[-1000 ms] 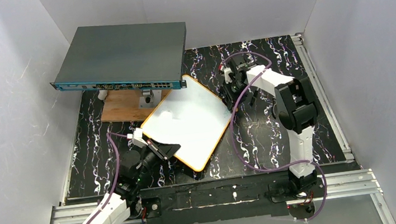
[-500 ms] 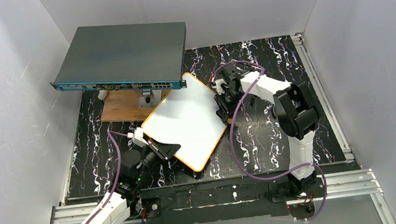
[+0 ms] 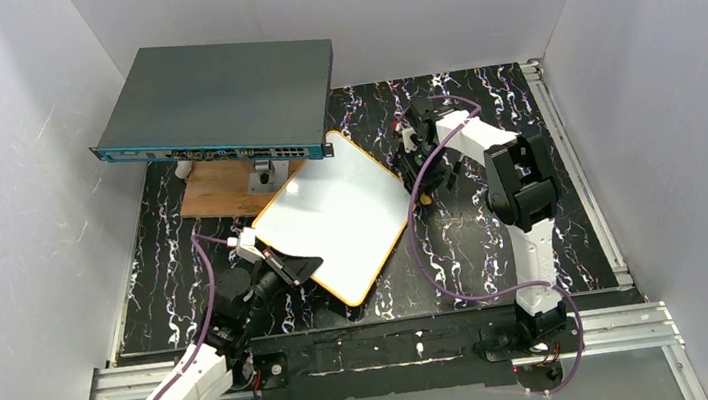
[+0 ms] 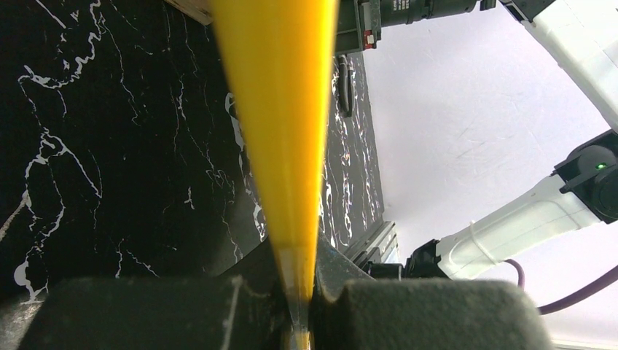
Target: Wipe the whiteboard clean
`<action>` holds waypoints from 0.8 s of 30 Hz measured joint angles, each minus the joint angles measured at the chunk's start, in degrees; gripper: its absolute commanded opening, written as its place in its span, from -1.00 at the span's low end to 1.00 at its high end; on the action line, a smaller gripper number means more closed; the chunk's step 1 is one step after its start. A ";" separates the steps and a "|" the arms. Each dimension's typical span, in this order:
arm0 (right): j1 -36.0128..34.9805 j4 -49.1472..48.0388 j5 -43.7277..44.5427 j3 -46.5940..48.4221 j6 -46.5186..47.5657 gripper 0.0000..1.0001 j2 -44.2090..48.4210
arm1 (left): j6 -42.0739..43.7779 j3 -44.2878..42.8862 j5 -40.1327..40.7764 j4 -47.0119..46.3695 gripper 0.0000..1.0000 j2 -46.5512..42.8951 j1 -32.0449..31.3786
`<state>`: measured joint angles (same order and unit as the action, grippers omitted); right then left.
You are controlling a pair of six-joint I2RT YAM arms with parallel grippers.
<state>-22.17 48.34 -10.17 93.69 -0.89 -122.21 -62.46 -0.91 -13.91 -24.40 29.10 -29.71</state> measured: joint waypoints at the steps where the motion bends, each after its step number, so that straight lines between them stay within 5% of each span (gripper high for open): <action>1: 0.00 0.17 -0.44 0.04 0.28 -0.97 -0.02 | -0.04 0.00 0.00 -0.02 -1.00 0.02 0.00; 18: -7.69 5.60 -8.33 -4.44 7.58 -0.97 3.52 | 0.66 0.00 -0.17 -0.68 -1.00 0.52 0.11; 24: -11.21 4.57 -17.46 -9.20 7.48 -0.97 9.27 | 0.48 0.00 -2.78 1.36 -1.00 -1.11 -0.02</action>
<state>-33.39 52.90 -27.64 84.49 6.59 -112.95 -61.98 -0.91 -16.69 -23.05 27.99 -29.74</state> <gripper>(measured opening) 0.335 0.046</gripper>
